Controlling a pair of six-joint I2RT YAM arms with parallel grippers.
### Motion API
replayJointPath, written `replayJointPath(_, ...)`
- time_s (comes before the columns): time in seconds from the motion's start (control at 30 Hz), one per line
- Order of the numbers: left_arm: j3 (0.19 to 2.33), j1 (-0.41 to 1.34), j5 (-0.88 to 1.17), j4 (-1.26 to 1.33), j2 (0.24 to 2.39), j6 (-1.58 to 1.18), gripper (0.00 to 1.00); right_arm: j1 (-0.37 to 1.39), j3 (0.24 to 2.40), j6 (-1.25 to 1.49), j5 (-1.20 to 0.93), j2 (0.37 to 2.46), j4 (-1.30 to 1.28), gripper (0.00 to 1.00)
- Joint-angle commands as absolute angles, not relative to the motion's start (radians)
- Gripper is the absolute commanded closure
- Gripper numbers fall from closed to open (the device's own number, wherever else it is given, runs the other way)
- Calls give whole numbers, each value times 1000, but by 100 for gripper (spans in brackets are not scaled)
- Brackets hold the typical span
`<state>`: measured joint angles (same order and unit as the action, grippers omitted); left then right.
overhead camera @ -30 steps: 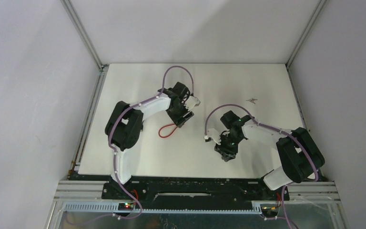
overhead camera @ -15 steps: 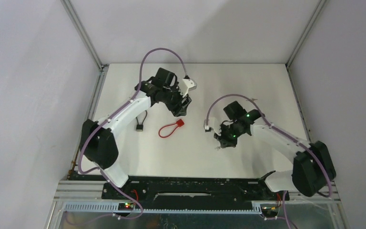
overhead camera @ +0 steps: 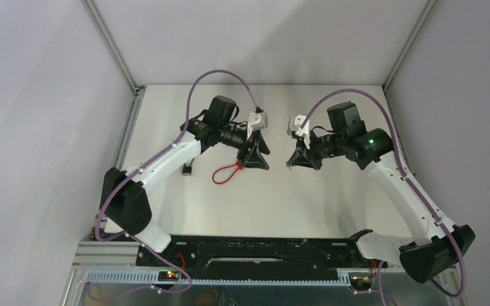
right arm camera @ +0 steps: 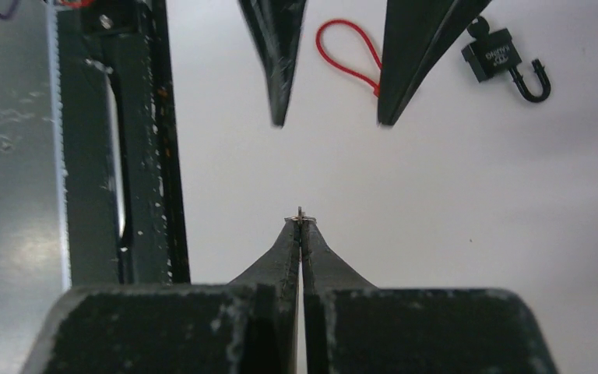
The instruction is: Unlock with the key
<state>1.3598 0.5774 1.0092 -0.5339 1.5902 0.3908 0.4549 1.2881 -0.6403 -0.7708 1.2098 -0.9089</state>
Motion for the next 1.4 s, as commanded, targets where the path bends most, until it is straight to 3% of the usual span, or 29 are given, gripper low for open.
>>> replayJointPath(0.0, 1313, 630, 1161, -371, 1530, 404, 34, 446, 1362, -582, -884, 1198, -919, 100)
replayJointPath(0.23, 1409, 698, 1211, -480, 1595, 524, 35, 445, 1377, -574, -908, 1197, -920, 100)
replayJointPath(0.47, 1450, 729, 1220, -515, 1634, 546, 53, 434, 1376, -574, -909, 1186, -925, 100)
replayJointPath(0.73, 1446, 733, 1213, -406, 1641, 440, 66, 429, 1374, -571, -924, 1202, -933, 100)
replayJointPath(1.03, 1460, 731, 1164, -405, 1609, 426, 62, 427, 1344, -567, -907, 1199, -934, 100)
replayJointPath(1.37, 1482, 736, 1141, -384, 1609, 371, 67, 425, 1337, -554, -909, 1199, -926, 100)
